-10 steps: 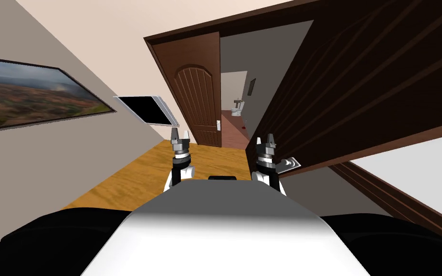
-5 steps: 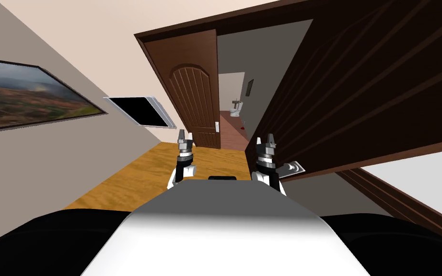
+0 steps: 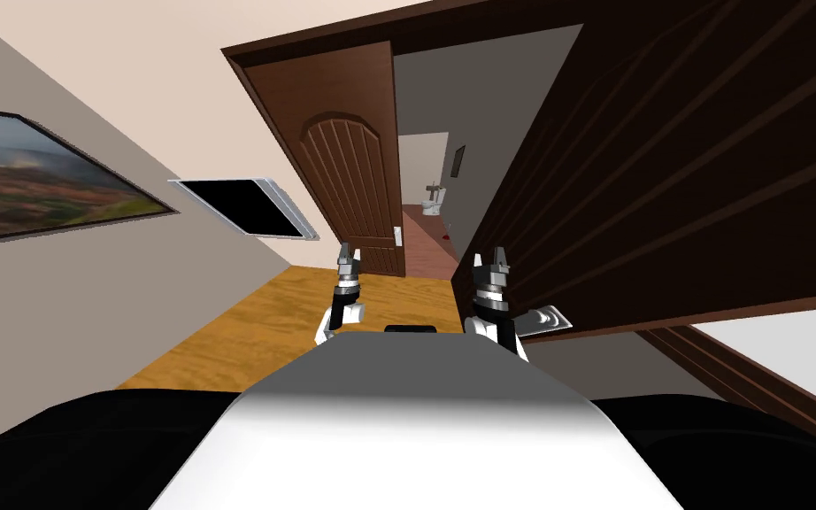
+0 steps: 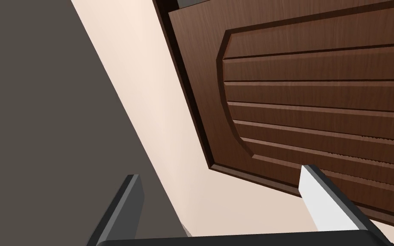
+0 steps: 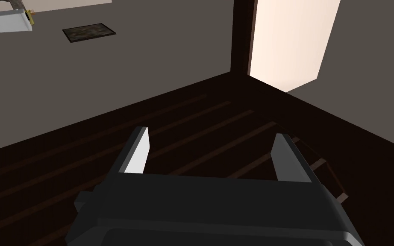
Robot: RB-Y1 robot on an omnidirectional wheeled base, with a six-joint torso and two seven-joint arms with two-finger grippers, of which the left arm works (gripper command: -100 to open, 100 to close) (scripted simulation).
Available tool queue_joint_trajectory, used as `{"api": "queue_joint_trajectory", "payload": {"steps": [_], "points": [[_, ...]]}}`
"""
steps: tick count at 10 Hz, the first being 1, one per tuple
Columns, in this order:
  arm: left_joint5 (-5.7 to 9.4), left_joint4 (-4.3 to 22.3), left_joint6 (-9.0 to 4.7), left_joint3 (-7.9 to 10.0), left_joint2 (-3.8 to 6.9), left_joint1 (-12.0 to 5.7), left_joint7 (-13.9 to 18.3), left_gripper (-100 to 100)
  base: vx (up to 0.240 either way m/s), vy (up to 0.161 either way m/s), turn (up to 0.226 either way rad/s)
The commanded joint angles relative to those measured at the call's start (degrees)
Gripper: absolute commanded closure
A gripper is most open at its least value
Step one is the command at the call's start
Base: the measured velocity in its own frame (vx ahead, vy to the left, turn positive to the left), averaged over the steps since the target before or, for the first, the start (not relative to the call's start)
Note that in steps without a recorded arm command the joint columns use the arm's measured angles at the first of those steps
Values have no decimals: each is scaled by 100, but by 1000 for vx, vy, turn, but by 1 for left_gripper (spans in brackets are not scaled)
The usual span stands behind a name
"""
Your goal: Pull the door open
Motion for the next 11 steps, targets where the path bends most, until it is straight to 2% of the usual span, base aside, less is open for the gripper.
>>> {"api": "queue_joint_trajectory", "payload": {"steps": [1, 11], "points": [[16, 202, 66, 10, 32, -83, 21, -100, 84, -4, -39], [135, 1564, 466, 105, 199, -662, 176, -100, 101, -6, -51]]}}
